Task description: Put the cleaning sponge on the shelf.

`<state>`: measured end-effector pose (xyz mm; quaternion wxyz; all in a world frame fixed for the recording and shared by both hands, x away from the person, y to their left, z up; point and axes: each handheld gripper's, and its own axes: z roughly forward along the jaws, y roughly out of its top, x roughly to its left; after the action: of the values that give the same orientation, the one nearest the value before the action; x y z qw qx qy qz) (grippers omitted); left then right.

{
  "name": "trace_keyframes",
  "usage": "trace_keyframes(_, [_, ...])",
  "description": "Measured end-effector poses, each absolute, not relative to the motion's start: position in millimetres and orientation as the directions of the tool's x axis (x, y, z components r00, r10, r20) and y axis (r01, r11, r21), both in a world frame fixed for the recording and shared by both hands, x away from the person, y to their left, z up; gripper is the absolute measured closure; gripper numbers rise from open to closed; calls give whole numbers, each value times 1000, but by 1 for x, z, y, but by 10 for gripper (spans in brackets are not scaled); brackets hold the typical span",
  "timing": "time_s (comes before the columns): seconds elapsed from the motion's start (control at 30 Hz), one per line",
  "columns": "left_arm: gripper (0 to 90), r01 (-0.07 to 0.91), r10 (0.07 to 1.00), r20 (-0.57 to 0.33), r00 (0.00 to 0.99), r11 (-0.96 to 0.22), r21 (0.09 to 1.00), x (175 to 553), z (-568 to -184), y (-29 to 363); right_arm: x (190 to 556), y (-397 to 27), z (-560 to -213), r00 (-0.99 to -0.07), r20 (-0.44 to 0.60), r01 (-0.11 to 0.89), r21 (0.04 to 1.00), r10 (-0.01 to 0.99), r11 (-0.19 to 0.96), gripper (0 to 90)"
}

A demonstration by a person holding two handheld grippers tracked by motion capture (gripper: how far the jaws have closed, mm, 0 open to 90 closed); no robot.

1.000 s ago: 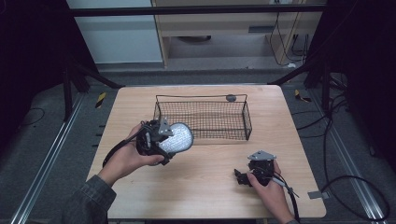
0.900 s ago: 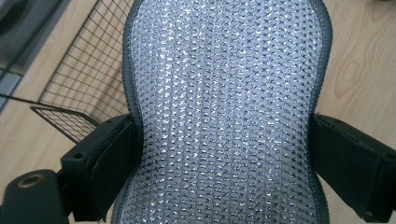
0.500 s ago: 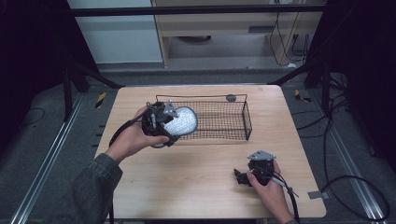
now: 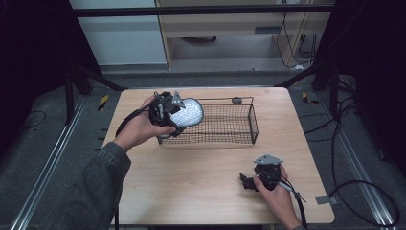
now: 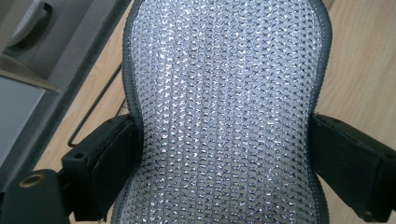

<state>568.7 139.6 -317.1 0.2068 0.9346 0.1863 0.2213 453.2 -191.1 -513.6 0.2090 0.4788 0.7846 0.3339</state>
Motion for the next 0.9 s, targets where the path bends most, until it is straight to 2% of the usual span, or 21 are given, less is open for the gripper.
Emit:
trace_keyframes(0.27, [89, 212, 375, 399, 837, -894, 395, 586, -331, 120, 452, -192, -514, -455, -8, 614, 722, 890, 320, 4])
trace_keyframes(0.57, [90, 165, 341, 418, 842, -900, 403, 600, -328, 112, 450, -192, -514, -457, -4, 613, 723, 889, 318, 4])
trace_keyframes(0.9, [89, 155, 329, 439, 836, -909, 387, 604, -329, 113, 451, -195, -513, -461, -2, 613, 723, 887, 320, 4])
